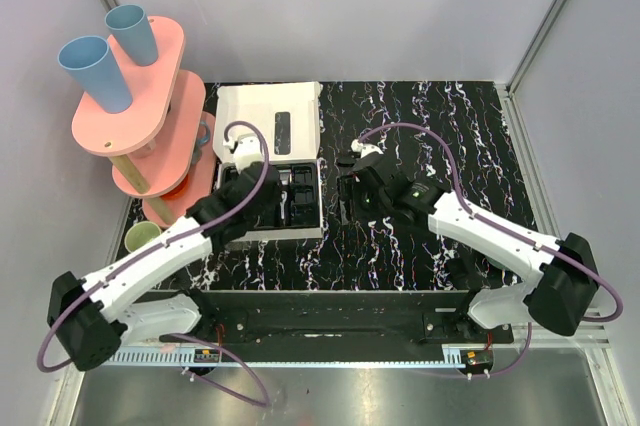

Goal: Sort the hair-cutting tools

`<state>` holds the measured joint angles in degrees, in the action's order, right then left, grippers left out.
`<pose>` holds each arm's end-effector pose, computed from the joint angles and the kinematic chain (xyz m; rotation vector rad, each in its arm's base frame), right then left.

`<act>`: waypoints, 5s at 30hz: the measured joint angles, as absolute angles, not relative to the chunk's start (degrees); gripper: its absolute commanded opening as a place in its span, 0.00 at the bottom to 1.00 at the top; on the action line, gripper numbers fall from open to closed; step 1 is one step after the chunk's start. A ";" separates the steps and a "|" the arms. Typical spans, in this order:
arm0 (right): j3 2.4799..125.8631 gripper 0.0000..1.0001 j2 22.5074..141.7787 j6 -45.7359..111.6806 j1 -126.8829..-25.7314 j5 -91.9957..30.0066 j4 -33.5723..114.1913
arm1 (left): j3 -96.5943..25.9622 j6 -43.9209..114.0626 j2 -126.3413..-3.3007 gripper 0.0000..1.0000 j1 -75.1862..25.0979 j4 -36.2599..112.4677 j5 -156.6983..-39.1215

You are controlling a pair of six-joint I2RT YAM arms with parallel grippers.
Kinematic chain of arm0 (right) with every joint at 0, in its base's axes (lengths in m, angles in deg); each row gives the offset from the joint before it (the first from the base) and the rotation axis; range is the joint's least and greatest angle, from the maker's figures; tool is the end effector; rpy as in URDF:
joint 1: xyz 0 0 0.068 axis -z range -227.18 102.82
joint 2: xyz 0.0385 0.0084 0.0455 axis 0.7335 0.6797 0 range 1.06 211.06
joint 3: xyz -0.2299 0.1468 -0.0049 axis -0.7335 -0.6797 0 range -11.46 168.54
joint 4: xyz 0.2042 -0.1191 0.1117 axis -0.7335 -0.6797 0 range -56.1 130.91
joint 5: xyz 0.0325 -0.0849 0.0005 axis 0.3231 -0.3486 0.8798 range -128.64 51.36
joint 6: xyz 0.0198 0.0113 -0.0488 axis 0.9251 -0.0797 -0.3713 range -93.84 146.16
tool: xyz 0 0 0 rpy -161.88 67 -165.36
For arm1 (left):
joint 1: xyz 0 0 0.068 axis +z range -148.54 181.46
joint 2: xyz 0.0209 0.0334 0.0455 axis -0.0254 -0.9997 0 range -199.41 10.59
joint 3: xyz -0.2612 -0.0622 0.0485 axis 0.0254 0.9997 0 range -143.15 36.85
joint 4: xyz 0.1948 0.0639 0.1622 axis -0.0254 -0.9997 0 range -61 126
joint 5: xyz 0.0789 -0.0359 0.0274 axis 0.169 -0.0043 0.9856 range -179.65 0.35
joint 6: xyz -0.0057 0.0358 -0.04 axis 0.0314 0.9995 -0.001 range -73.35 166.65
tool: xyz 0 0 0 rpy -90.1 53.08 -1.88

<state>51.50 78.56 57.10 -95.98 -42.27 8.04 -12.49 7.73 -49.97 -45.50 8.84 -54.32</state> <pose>0.1921 0.2162 0.2873 -0.3539 2.4497 0.5582 0.1673 -0.1489 0.2906 -0.1743 2.1010 -0.2008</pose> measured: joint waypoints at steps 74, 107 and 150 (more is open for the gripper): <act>51.54 0.68 74.32 57.03 -95.15 -42.69 3.32 | -9.43 25.77 -79.56 0.09 -26.75 39.90 -64.15; 51.54 0.69 74.29 57.53 -94.73 -42.60 3.30 | -13.19 25.07 -74.49 0.07 -27.67 33.43 -63.08; 51.52 0.69 74.32 57.47 -93.88 -42.56 3.30 | -10.57 17.13 -79.89 0.05 -25.31 36.40 -64.37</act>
<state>51.52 74.32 57.47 -93.88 -42.56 3.30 -10.57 17.13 -79.89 -25.31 36.40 -64.37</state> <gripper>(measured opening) 0.688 0.053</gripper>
